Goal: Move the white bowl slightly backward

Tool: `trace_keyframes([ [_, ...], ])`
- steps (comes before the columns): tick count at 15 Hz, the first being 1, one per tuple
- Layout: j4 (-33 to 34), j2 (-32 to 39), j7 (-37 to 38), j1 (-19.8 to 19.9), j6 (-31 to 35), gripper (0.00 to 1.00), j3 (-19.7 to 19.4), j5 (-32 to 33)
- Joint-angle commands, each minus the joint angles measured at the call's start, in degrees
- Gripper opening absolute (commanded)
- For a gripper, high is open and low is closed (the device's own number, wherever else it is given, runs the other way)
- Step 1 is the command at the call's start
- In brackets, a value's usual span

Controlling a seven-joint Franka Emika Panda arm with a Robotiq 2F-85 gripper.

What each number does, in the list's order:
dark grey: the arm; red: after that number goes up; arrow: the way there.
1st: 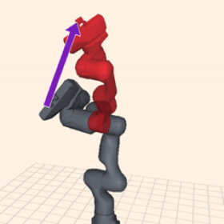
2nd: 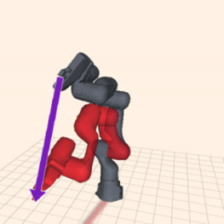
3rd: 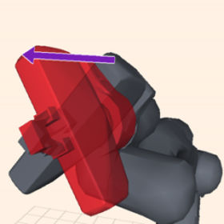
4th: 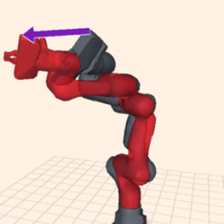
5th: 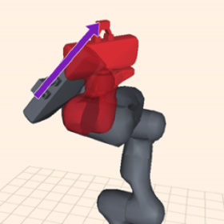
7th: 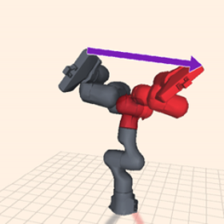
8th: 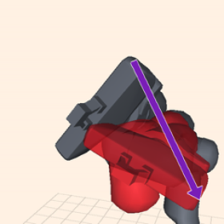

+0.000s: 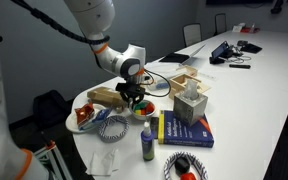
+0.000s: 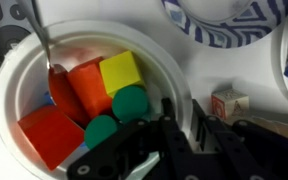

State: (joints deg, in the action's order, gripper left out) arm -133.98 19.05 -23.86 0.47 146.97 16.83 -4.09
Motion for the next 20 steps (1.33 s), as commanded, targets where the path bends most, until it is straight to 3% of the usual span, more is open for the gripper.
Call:
trace_keyframes([
  [1, -1.6, -0.1, 0.1, -1.1, -0.1, 0.52, -0.1, -2.4],
  [5, -2.3, -0.9, 0.9, -1.6, -1.0, 0.84, -0.5, -2.3],
  [8, -2.6, -2.8, 2.3, -1.9, -2.4, 1.0, -1.3, -1.4],
  [14, -3.4, -9.7, 3.7, -2.3, -6.4, 1.0, -3.0, -0.8],
  [20, -0.8, -17.3, 8.2, -4.3, -13.6, 1.0, -6.8, 7.2],
])
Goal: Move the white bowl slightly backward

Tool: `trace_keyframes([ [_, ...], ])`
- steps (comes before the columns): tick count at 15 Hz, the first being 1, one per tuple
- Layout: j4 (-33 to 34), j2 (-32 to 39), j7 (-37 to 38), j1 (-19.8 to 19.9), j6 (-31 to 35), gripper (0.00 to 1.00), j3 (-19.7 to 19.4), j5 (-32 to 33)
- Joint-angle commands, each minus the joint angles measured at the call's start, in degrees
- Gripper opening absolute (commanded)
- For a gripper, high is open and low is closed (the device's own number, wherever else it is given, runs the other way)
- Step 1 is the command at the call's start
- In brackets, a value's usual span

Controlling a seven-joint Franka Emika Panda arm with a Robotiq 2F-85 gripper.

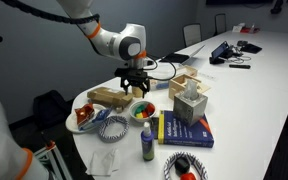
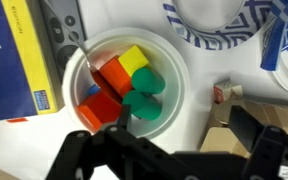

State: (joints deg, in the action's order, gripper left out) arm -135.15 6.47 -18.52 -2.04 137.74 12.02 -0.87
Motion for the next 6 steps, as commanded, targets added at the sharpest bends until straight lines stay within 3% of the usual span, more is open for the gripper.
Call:
trace_keyframes([
  [1, 1.3, -5.4, 3.5, -2.2, -5.4, 1.0, -2.2, 5.1],
  [6, 3.3, -6.7, 3.9, -3.3, -6.3, 1.0, -2.7, 9.0],
])
